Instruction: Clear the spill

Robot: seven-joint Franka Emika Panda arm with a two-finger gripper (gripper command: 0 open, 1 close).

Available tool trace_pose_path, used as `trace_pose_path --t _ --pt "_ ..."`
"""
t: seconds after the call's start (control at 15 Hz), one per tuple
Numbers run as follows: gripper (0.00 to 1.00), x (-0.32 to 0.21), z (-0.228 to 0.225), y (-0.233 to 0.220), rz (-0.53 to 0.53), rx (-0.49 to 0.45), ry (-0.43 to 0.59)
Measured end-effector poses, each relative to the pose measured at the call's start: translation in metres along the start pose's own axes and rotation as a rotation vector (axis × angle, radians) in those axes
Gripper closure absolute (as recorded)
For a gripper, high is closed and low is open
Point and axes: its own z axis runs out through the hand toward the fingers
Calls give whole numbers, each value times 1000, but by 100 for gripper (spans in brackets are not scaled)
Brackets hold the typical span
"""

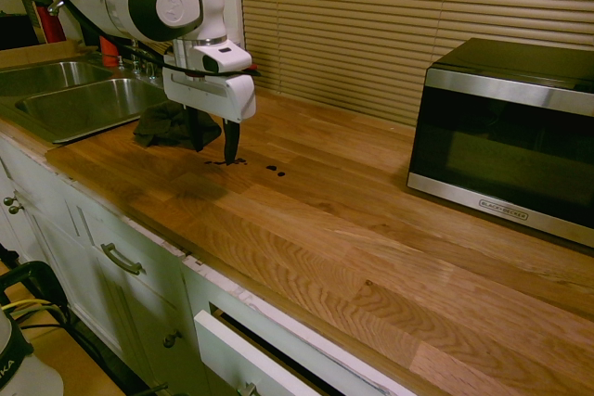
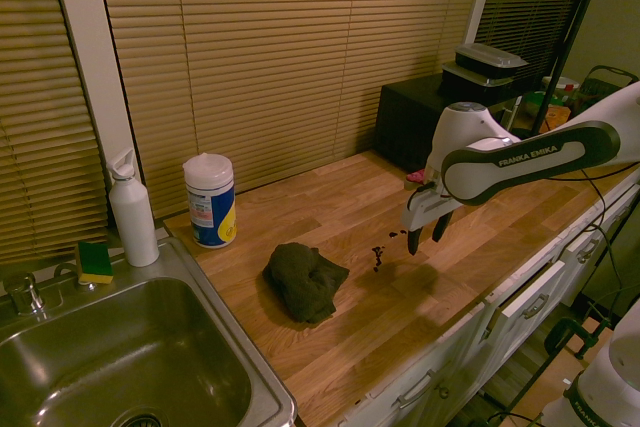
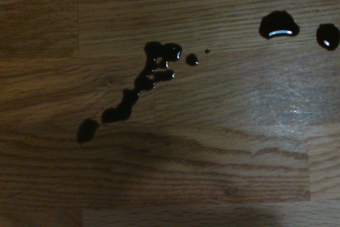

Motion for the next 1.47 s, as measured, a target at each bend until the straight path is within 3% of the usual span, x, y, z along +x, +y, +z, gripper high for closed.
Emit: trace_pose_path --t 0.6,1.0,1.47 --pt "0 -8 -25 -28 -16 56 47" --pt "0 -50 -60 -99 -7 123 89" --pt "0 -117 -52 -205 -4 160 102"
